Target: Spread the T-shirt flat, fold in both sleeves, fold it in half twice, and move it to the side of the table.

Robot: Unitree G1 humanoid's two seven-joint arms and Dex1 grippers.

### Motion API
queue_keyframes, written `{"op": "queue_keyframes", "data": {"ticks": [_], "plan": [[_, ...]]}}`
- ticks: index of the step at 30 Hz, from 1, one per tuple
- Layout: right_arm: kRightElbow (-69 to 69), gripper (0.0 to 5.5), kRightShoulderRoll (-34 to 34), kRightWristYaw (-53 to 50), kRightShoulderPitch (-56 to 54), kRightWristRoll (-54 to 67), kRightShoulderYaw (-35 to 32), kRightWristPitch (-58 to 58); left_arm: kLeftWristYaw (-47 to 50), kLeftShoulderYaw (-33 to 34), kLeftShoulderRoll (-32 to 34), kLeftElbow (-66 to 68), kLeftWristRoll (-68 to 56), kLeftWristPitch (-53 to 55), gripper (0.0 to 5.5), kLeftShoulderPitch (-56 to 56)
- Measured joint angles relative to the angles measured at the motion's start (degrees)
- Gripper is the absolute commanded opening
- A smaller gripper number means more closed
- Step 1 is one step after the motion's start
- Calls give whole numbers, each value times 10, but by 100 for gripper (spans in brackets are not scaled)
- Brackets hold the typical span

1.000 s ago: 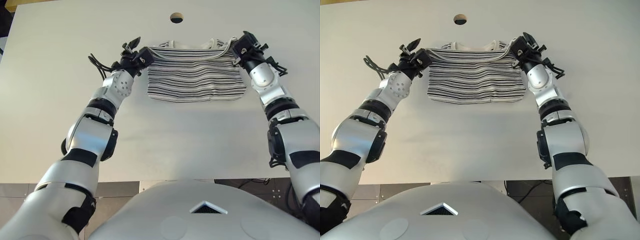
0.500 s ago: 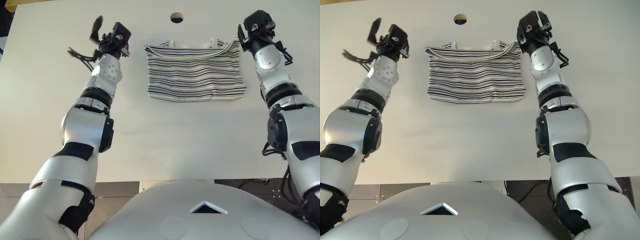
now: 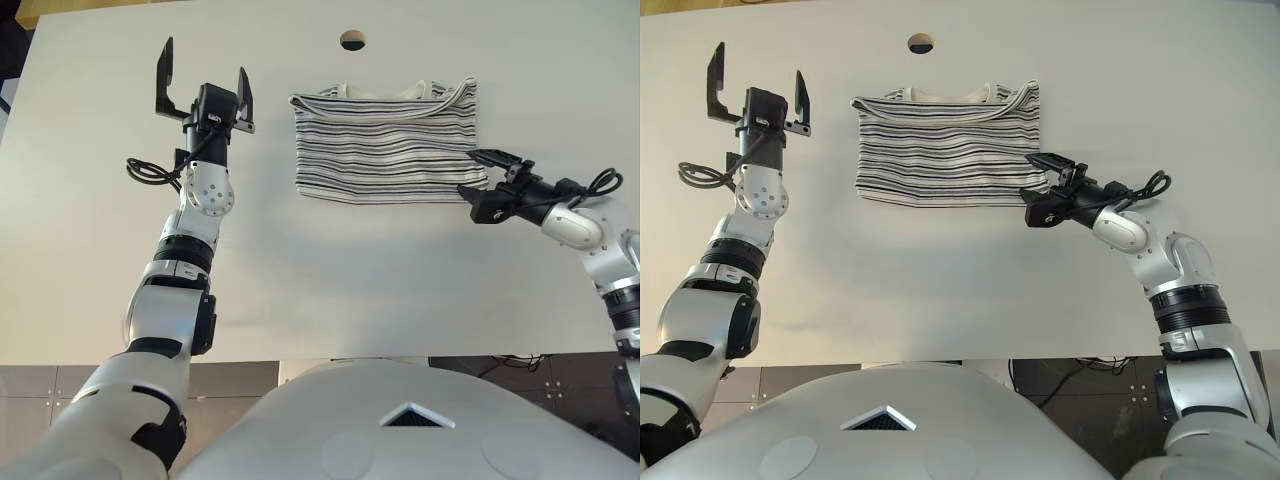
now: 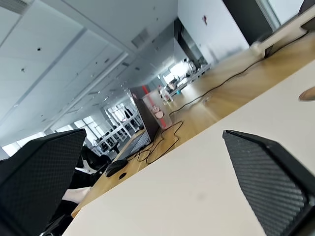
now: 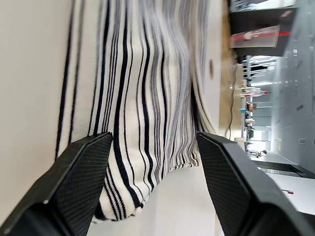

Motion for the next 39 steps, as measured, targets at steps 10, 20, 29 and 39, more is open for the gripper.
{"op": "queue_keyframes", "data": {"ticks": [10, 20, 29, 39], "plan": [[-151, 317, -58, 54, 55, -31, 27, -31, -45, -1, 0, -307, 10, 52, 514, 154], [-255, 317, 11, 110, 78, 64, 92, -39, -89, 16, 2, -394, 6, 85, 514, 209], [93, 317, 34, -67, -148, -46, 43, -24, -99, 12, -8, -383, 8, 89, 514, 210], [173, 317, -15, -52, -135, -42, 92, -100, -112, -1, -13, -378, 10, 86, 514, 210]]}}
